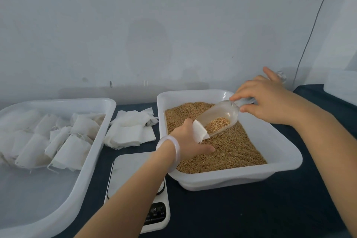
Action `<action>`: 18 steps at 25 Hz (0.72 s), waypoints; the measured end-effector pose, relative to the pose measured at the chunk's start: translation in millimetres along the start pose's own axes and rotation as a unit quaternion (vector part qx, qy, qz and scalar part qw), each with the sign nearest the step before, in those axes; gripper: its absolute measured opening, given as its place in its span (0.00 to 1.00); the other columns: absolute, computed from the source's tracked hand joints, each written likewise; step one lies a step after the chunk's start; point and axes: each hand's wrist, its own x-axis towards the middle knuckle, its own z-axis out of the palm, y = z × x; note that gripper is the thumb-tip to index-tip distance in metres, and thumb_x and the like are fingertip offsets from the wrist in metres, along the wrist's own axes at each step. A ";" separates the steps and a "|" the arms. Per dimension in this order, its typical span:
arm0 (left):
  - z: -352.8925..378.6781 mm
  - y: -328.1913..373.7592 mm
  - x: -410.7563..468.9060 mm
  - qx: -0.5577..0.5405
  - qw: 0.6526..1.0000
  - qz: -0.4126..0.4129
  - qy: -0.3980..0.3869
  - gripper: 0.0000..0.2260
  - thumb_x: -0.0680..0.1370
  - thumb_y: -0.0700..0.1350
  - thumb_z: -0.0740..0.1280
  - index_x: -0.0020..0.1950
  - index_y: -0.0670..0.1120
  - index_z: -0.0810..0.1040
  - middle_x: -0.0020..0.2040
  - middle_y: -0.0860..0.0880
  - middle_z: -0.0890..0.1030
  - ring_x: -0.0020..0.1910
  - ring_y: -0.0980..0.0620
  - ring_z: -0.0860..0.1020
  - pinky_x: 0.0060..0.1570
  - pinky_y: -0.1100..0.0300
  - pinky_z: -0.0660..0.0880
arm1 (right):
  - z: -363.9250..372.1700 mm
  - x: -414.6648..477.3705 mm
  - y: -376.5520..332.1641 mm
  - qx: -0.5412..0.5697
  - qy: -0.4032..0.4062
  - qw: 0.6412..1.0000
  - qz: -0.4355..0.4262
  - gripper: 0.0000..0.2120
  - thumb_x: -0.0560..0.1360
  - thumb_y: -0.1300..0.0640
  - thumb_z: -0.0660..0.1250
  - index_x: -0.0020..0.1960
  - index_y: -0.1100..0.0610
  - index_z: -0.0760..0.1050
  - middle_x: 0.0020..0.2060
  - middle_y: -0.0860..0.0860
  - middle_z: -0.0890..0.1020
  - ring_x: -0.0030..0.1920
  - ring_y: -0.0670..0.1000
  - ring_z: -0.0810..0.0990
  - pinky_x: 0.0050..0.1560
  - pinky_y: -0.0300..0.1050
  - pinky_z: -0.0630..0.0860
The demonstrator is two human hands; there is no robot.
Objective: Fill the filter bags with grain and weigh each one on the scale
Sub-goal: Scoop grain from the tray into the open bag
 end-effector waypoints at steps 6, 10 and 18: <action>0.2 -2.5 -7.8 0.015 0.993 -0.022 0.116 0.18 0.73 0.55 0.67 0.56 0.50 0.65 0.43 0.53 0.76 0.49 0.48 0.77 0.63 0.47 0.70 | 1.7 -2.5 -8.3 0.003 0.049 0.999 -0.012 0.14 0.74 0.53 0.68 0.59 0.44 0.78 0.53 0.42 0.78 0.63 0.49 0.68 0.70 0.49 0.29; -5.2 0.2 -12.2 0.032 0.990 -0.037 0.133 0.13 0.74 0.51 0.64 0.52 0.49 0.65 0.35 0.56 0.73 0.38 0.53 0.72 0.73 0.46 0.52 | 12.7 -5.1 -12.8 -0.004 0.098 0.994 -0.048 0.14 0.73 0.54 0.69 0.58 0.47 0.80 0.49 0.42 0.77 0.62 0.51 0.68 0.70 0.51 0.28; -4.9 -5.4 -9.7 -0.081 0.988 -0.050 0.121 0.10 0.72 0.44 0.65 0.50 0.51 0.66 0.36 0.53 0.72 0.35 0.58 0.71 0.65 0.44 0.68 | 29.7 -10.1 -2.9 -0.009 0.156 0.986 -0.051 0.15 0.71 0.59 0.71 0.58 0.53 0.80 0.49 0.50 0.78 0.54 0.54 0.74 0.72 0.55 0.37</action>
